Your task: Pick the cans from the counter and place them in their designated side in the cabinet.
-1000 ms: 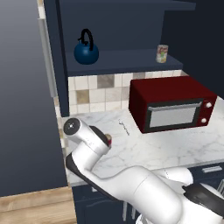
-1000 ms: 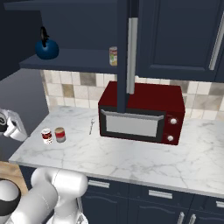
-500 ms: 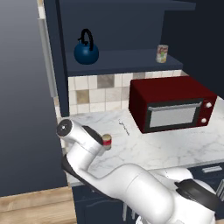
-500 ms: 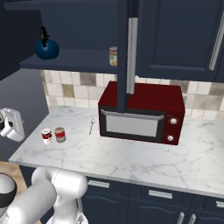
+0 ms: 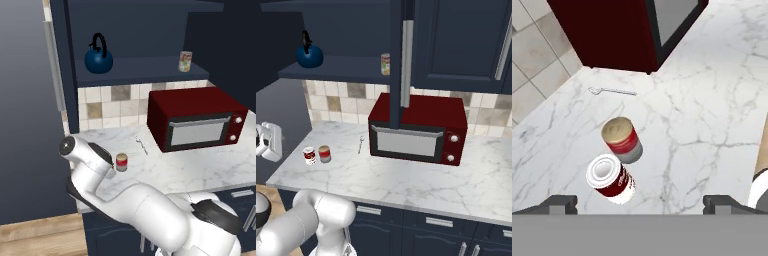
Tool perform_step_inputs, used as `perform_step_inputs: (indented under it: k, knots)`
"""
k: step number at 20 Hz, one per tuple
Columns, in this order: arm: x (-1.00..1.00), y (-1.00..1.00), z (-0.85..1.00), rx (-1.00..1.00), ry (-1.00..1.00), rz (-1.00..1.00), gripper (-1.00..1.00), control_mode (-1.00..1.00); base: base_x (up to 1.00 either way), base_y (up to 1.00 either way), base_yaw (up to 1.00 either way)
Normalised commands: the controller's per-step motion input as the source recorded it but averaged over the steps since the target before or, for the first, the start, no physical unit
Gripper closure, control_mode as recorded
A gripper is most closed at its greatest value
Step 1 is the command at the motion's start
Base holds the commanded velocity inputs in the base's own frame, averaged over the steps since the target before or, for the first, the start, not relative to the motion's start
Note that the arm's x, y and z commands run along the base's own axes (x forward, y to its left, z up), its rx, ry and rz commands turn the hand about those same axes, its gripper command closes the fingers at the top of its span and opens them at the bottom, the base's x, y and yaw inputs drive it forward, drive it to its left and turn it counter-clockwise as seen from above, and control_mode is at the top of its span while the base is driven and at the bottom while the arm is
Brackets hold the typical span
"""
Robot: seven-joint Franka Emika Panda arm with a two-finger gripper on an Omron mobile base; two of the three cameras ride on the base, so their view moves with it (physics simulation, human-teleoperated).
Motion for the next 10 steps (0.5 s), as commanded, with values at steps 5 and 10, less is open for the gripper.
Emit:
perform_step_inputs:
  k: [5, 10]
  knots:
    - [0.09, -0.01, 0.0, 0.05, 0.02, -0.04, -1.0, -1.0, 0.0, 0.0, 0.0]
    - [0.07, -0.06, -0.02, 0.06, 0.02, -0.01, -1.0, -1.0, 0.0, 0.0, 0.0]
